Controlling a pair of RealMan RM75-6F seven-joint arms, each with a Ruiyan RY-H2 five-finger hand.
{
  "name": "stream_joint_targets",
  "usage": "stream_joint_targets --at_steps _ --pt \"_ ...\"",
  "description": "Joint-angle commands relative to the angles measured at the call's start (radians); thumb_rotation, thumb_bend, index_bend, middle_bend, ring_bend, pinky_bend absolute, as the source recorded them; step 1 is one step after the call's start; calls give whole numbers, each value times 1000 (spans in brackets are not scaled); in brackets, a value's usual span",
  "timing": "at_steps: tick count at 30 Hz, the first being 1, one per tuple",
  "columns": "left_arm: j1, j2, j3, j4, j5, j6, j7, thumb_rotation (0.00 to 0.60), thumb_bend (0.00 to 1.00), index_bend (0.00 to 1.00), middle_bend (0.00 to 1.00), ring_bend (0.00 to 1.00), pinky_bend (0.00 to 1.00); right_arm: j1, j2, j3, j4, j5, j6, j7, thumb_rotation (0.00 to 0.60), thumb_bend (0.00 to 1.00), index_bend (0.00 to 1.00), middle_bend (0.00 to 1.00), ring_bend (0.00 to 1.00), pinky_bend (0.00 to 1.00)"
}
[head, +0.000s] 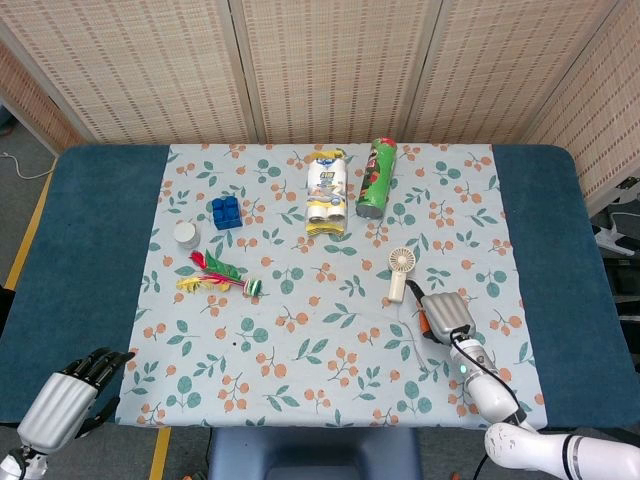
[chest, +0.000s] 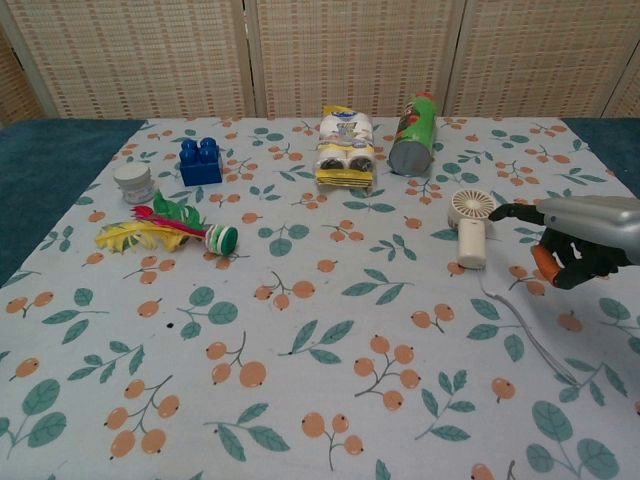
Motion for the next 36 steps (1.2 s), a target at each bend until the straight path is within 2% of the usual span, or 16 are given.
stream_joint_targets --at_steps 1,10,20,36 --pt "0 0 0 -1 0 -1 2 600 340 171 243 199 473 16 -5 3 7 30 14 -10 600 731 0 735 668 777" --pt "1 0 0 -1 2 0 5 600 341 171 243 199 473 53 -23 -2 59 96 -14 16 600 730 0 735 668 777" --pt "1 0 1 -1 3 0 4 600 340 171 243 199 473 65 -32 -30 63 72 -9 45 600 731 0 735 668 777" --pt "1 1 0 -1 3 -1 1 600 340 171 243 199 473 84 -58 -45 96 70 -9 75 600 731 0 735 668 777"
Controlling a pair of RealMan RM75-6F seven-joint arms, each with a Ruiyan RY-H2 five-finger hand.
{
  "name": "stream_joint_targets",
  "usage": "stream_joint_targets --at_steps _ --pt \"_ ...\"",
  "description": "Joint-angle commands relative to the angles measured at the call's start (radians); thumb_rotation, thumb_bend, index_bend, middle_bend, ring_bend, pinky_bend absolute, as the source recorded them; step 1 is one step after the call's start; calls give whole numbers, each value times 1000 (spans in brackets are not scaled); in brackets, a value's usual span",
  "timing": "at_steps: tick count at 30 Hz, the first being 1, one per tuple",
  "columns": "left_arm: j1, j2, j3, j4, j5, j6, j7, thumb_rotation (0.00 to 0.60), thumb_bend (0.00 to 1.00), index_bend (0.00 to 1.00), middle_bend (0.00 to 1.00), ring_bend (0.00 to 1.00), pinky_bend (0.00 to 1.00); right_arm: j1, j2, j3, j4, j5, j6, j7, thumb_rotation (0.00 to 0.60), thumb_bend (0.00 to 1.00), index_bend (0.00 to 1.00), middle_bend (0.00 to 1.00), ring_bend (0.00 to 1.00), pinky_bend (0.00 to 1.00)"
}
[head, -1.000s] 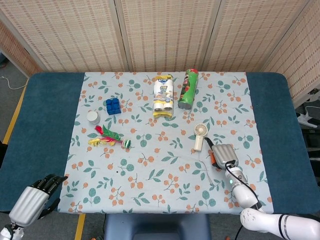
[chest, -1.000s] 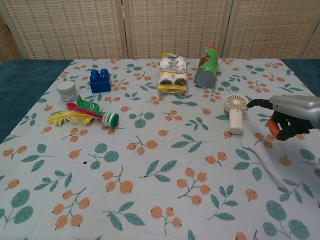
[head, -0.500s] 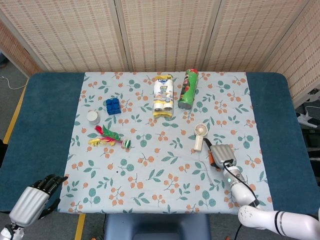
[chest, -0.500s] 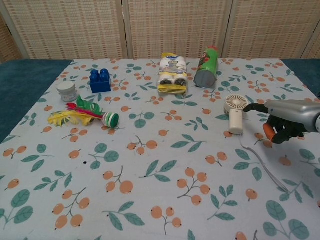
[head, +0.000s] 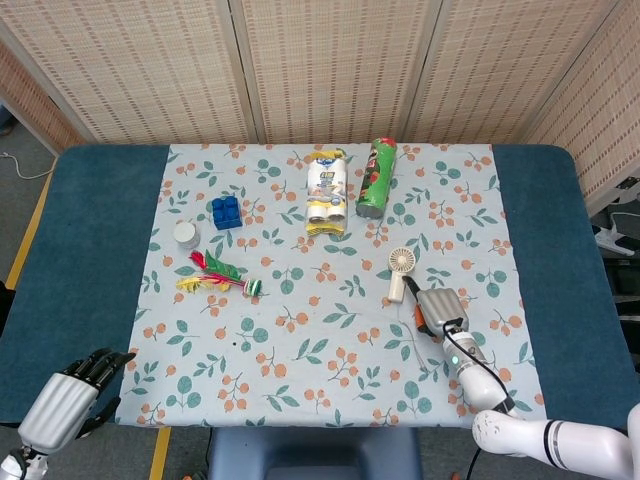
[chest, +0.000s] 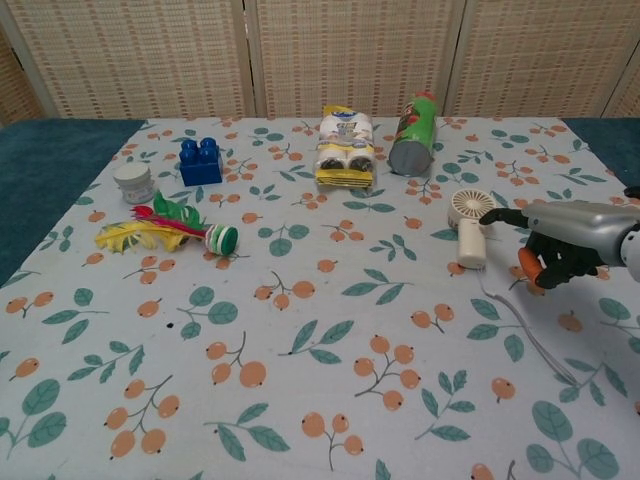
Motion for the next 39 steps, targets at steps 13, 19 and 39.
stream_joint_targets --at_steps 13,19,39 --pt "1 2 0 0 1 3 -5 600 340 171 243 199 473 9 -16 -7 7 -9 21 8 600 731 0 735 668 777" --pt "1 2 0 -1 2 4 -4 600 341 171 243 199 473 12 -20 -7 14 -2 23 9 600 730 0 735 668 777" --pt "1 2 0 1 4 5 -6 600 340 171 244 199 473 18 -36 -11 51 5 10 25 600 730 0 735 668 777"
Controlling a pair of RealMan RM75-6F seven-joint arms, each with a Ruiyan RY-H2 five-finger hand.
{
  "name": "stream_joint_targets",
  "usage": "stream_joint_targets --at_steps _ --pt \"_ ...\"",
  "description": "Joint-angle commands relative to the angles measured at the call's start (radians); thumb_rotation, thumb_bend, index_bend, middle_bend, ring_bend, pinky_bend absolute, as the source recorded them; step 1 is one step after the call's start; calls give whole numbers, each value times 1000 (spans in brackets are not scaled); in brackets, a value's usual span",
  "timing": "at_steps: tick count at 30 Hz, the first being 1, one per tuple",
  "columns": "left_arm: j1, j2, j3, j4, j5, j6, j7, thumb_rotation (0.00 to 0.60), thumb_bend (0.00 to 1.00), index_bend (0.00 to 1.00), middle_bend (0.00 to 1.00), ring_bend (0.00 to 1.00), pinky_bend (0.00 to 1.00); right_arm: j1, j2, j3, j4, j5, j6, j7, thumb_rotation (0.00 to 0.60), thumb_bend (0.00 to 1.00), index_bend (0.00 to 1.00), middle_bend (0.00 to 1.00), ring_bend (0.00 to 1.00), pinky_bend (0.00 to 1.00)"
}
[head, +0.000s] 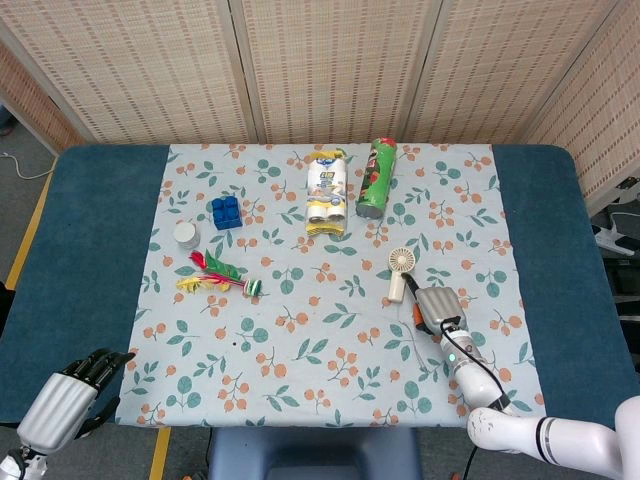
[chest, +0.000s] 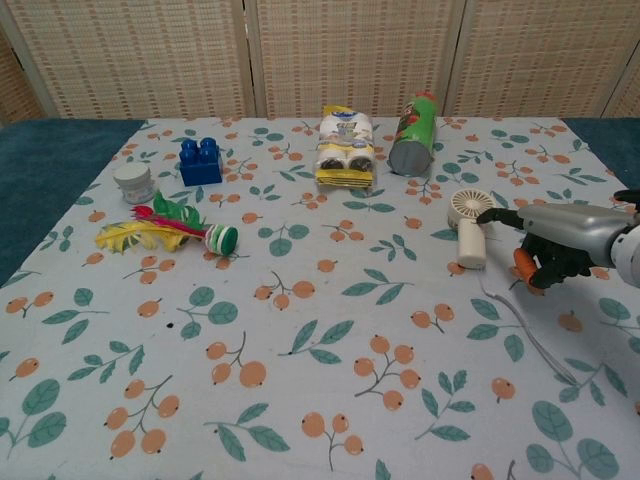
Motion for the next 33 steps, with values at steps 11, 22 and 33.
stream_joint_targets --at_steps 11,22,33 --pt "0 -1 0 1 0 1 0 600 341 170 243 199 473 -5 -4 -3 -12 -29 23 1 600 730 0 735 668 777" --pt "1 0 0 1 1 2 0 600 340 171 244 199 473 -2 -15 -3 13 -14 6 4 600 730 0 735 668 777" --pt "3 1 -1 1 1 7 -2 600 340 171 244 199 473 -3 -18 -5 24 -9 -5 7 600 730 0 735 668 777"
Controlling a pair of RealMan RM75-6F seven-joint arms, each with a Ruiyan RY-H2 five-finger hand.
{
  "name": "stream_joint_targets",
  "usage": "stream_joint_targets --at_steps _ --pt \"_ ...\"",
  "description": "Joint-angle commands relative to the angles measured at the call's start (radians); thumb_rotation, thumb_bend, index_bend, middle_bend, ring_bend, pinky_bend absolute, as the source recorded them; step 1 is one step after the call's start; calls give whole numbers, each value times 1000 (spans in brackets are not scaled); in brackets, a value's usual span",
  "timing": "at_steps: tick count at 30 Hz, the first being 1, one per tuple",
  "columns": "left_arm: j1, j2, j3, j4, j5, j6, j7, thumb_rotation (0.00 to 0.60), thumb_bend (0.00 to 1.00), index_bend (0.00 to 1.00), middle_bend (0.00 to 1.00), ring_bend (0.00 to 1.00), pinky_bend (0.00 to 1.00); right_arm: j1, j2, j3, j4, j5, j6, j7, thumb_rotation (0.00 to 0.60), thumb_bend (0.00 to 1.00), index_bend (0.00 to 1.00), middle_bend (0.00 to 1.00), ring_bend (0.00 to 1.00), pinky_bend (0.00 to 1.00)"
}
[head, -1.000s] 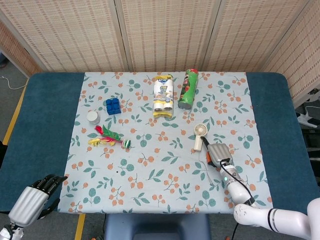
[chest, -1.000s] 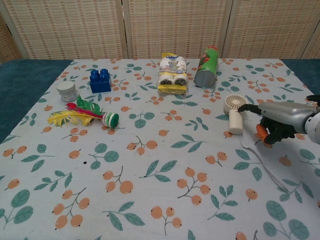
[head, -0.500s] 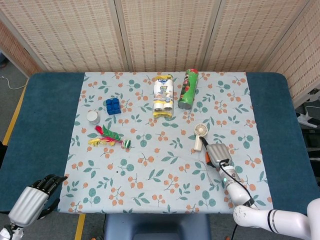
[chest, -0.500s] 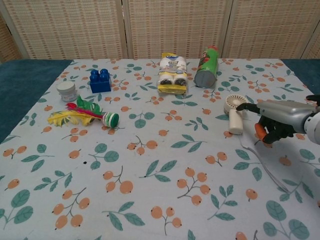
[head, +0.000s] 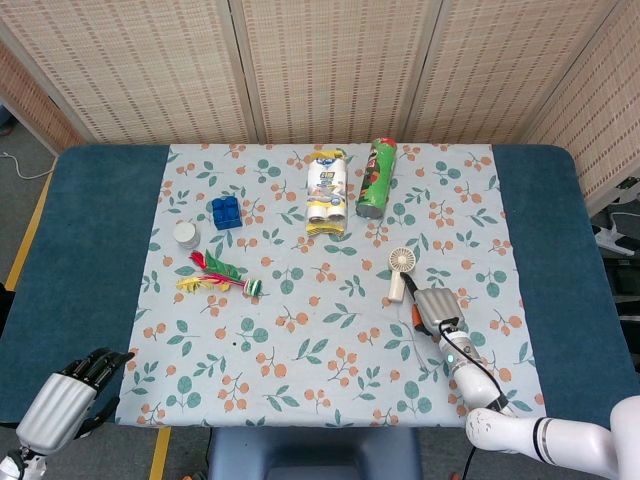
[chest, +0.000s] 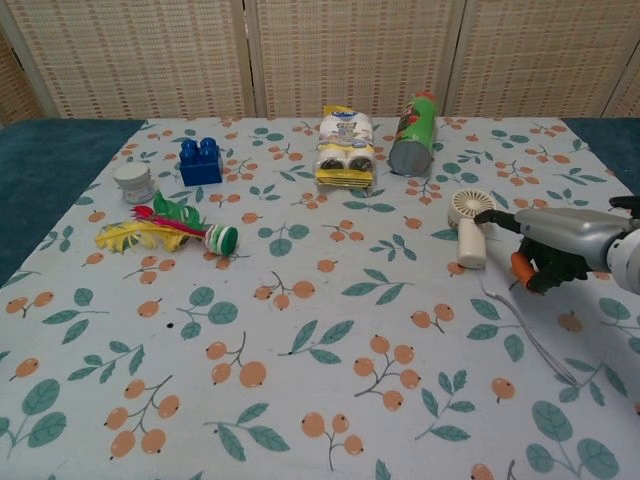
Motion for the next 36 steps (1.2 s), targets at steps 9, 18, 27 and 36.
stream_joint_targets --at_steps 9,18,27,36 --pt "-1 0 0 1 1 0 -1 600 340 171 244 199 473 -2 2 -2 11 6 -11 8 600 730 0 735 668 777" --pt "-1 1 -3 -3 0 -1 2 600 341 171 244 200 473 -45 67 -19 -62 -120 27 82 600 731 0 735 668 777" --pt "0 1 -3 2 -1 2 -4 600 340 171 244 199 473 -226 207 -160 -141 -584 290 275 600 712 11 735 640 754" --pt "-3 -5 -2 1 4 -4 10 600 340 170 245 199 473 -415 188 -255 110 -827 559 428 600 409 98 498 346 580"
